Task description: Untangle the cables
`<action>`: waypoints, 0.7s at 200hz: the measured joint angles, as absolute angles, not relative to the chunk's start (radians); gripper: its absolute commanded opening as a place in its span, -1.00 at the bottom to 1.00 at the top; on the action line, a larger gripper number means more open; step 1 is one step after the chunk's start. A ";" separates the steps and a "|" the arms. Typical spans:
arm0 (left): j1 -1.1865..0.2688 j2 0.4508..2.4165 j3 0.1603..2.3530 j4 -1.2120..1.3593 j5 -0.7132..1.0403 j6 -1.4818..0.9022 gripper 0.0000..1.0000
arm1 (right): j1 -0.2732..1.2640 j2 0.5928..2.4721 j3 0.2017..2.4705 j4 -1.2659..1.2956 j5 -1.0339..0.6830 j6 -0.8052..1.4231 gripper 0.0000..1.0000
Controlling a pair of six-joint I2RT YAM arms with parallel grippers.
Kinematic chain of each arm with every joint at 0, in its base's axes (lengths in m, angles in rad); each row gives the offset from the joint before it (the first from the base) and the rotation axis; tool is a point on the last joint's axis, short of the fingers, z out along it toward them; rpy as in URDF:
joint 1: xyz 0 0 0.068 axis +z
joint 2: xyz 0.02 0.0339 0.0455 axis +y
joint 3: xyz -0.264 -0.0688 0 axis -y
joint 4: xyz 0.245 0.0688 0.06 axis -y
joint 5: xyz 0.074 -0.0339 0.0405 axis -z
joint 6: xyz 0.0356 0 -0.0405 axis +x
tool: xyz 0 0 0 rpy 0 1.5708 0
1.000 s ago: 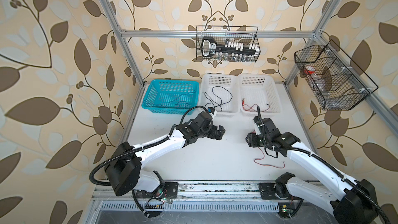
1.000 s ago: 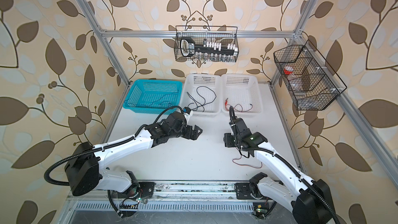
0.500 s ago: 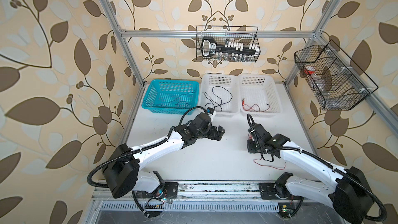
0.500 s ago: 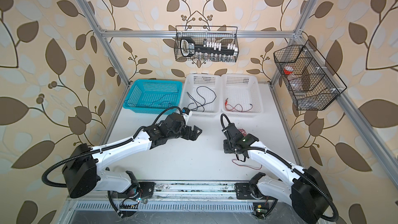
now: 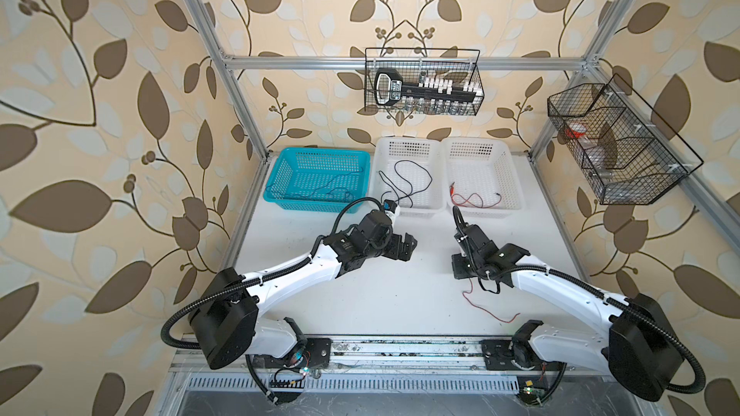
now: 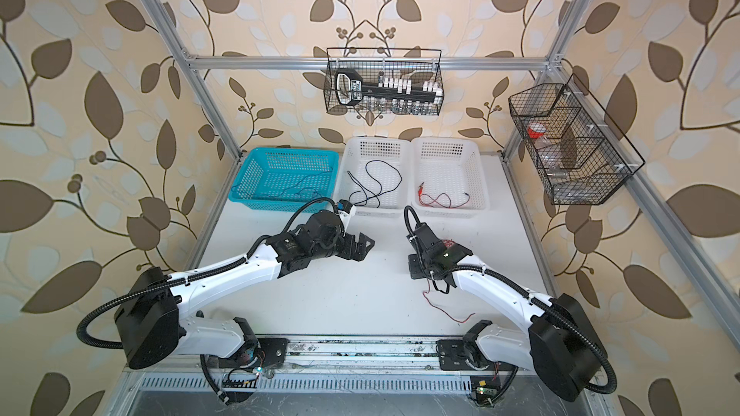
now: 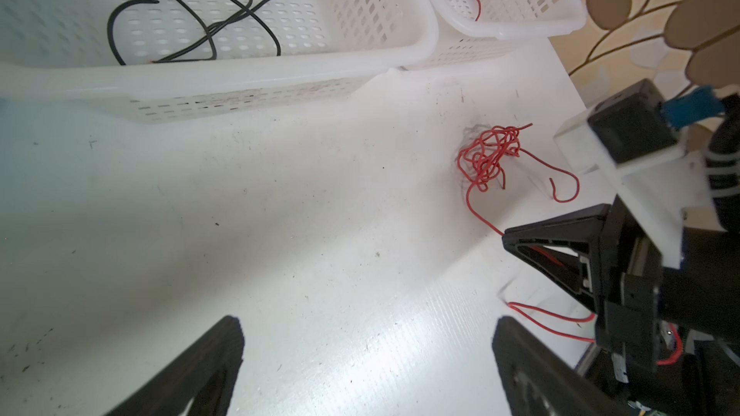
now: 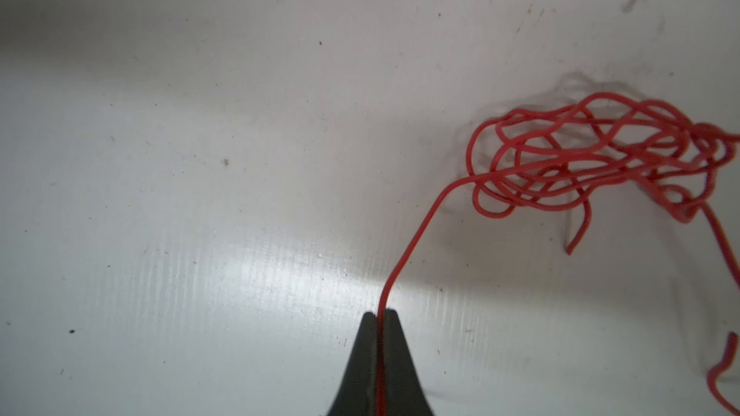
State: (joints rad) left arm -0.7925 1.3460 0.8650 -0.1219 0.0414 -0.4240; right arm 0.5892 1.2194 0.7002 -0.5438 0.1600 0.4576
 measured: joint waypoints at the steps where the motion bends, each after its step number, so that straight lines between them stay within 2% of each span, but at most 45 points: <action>1: -0.793 1.346 0.864 -0.122 0.041 -0.424 0.98 | 0.589 1.220 0.702 -0.543 0.160 0.456 -1.00; 73: -0.793 1.250 0.825 -0.143 -0.091 -0.425 0.98 | 0.665 1.248 0.909 -0.509 0.091 0.299 -1.00; 140: -0.793 1.176 0.805 -0.161 -0.168 -0.394 0.98 | 0.679 1.244 1.010 -0.456 -0.127 0.183 -1.00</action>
